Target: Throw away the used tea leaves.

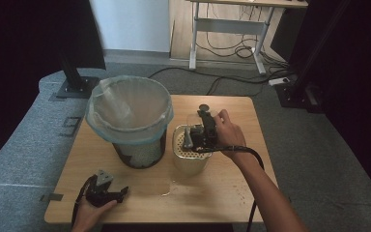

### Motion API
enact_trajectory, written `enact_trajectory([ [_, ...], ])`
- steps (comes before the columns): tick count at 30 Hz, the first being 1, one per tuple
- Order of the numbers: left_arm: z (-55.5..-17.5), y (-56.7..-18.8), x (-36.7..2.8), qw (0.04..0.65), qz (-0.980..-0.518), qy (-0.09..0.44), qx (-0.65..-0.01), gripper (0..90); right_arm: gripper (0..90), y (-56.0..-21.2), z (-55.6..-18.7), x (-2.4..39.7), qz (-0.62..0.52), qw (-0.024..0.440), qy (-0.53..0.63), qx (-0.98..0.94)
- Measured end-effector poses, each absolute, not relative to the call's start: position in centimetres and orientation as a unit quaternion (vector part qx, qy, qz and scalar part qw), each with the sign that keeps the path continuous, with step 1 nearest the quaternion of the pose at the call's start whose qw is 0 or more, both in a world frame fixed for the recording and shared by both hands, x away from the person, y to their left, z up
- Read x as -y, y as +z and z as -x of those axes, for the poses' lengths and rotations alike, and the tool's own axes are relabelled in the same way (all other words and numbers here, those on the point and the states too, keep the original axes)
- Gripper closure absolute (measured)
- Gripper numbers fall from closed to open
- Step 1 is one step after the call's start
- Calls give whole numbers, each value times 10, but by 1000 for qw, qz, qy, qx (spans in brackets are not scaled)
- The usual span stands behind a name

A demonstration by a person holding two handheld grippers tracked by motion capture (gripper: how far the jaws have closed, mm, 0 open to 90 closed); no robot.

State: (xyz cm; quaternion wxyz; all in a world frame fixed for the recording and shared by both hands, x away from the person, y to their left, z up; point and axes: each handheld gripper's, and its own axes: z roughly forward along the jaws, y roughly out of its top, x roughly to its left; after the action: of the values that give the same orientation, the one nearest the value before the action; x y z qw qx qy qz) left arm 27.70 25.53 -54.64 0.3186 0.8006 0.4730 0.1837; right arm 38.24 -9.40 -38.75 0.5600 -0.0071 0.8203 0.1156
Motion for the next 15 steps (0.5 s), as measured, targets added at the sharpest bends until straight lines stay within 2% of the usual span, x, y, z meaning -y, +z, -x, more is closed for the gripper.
enact_trajectory([
  [1, -277, -546, -255, 319, -801, 184, -473, 136, 413, -385, -383, 105, -61, 526, 187, -828],
  [6, -277, -546, -255, 319, -800, 184, -473, 136, 414, -377, -386, 125, -194, 425, 349, -812],
  [15, -277, -546, -255, 319, -801, 184, -473, 136, 417, -374, -393, 143, -322, 282, 505, -750],
])
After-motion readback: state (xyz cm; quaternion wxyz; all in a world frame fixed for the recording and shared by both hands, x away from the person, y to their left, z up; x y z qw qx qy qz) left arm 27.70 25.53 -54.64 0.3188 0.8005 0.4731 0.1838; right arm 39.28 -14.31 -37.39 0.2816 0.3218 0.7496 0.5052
